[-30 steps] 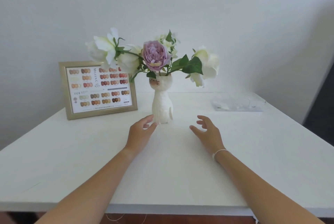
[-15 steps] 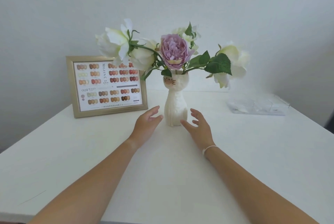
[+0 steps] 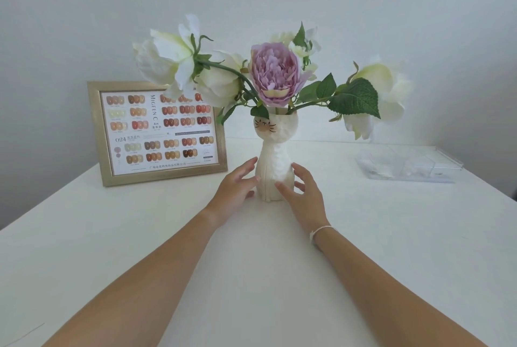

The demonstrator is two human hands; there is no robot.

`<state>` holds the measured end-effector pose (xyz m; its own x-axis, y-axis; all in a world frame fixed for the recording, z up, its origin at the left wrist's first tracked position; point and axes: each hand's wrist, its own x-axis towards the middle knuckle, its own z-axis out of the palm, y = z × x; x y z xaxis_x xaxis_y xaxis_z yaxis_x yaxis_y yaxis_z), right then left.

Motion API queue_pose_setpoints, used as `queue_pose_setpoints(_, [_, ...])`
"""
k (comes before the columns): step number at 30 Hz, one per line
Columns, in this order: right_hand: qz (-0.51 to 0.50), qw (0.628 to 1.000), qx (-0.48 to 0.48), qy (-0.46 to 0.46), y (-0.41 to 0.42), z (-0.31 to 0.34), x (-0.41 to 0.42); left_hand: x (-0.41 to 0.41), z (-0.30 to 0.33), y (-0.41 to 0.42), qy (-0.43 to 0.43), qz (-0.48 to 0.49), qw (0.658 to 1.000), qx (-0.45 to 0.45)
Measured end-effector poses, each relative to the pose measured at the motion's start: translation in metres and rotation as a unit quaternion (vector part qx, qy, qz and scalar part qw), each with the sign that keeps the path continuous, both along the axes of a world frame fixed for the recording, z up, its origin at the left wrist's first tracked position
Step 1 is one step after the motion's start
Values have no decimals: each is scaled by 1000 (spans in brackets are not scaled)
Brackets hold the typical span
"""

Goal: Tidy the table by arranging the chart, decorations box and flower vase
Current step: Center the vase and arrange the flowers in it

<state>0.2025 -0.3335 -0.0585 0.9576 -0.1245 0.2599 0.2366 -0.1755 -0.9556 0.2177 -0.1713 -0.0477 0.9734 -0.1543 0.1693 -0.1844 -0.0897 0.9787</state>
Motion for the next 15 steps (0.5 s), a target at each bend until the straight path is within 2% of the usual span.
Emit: queue_pose_setpoints(15, [15,1000,18,-13,-1,-2,7,8,1,-2,-2,-25,998,-49])
